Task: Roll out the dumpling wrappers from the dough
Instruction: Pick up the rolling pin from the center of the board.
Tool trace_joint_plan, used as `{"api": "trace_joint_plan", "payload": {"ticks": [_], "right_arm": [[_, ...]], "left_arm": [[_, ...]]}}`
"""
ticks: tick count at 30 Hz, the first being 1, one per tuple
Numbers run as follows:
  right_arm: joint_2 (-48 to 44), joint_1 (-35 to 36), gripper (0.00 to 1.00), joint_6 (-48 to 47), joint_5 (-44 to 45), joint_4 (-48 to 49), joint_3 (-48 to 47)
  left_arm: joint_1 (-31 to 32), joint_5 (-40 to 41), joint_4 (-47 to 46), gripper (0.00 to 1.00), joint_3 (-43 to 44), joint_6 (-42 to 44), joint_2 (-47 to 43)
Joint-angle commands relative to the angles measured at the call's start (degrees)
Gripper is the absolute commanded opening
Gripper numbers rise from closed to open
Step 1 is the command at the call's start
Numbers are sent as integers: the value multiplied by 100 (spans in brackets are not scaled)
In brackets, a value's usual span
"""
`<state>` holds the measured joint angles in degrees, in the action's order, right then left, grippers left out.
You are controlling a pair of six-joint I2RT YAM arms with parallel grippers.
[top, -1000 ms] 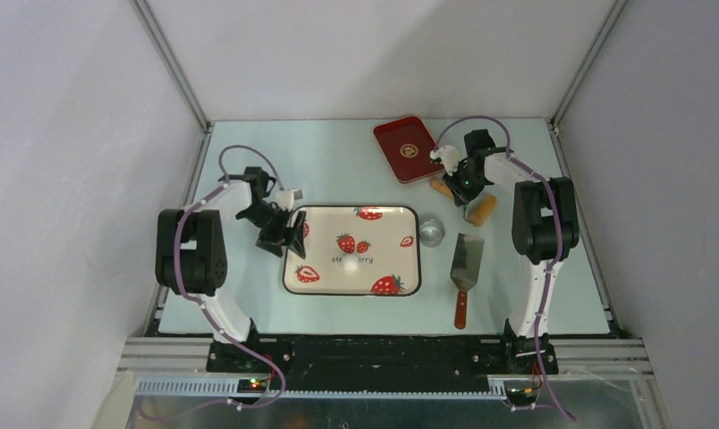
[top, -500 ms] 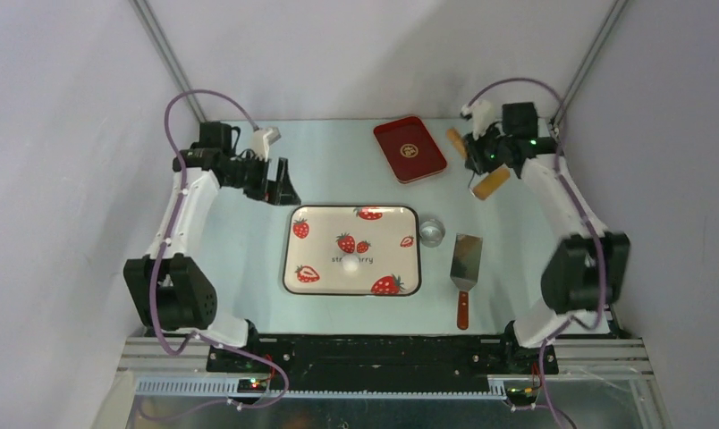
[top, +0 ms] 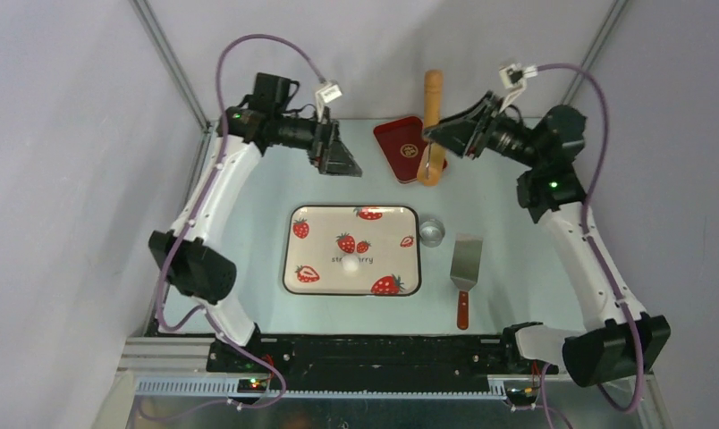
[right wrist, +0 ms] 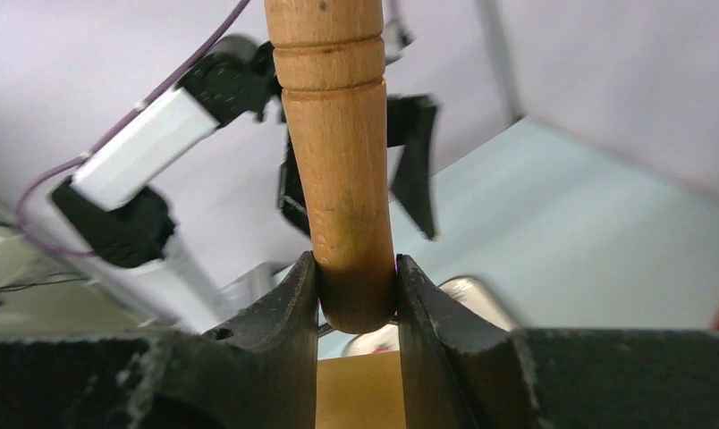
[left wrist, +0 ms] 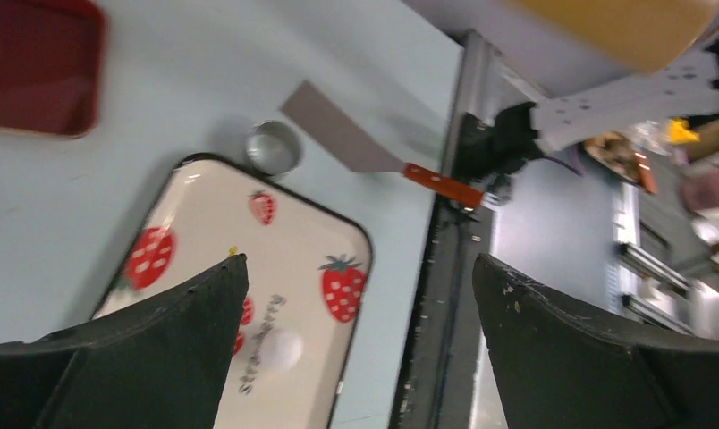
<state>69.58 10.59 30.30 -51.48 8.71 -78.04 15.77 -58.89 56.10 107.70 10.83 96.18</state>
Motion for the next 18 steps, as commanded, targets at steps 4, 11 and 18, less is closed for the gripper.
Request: {"api": "trace_joint_plan", "payload": {"ticks": [4, 11, 18], "right_arm": [[81, 270, 0, 2375, -602, 3113, 1343], [-31, 468, 0, 2423, -506, 4883, 2423], [-200, 639, 0, 1200, -591, 4065, 2645]], "left_arm": [[891, -1464, 74, 100, 468, -574, 825], [1396, -1538, 72, 100, 761, -644, 1168], [1472, -694, 68, 100, 847, -605, 1236]]}}
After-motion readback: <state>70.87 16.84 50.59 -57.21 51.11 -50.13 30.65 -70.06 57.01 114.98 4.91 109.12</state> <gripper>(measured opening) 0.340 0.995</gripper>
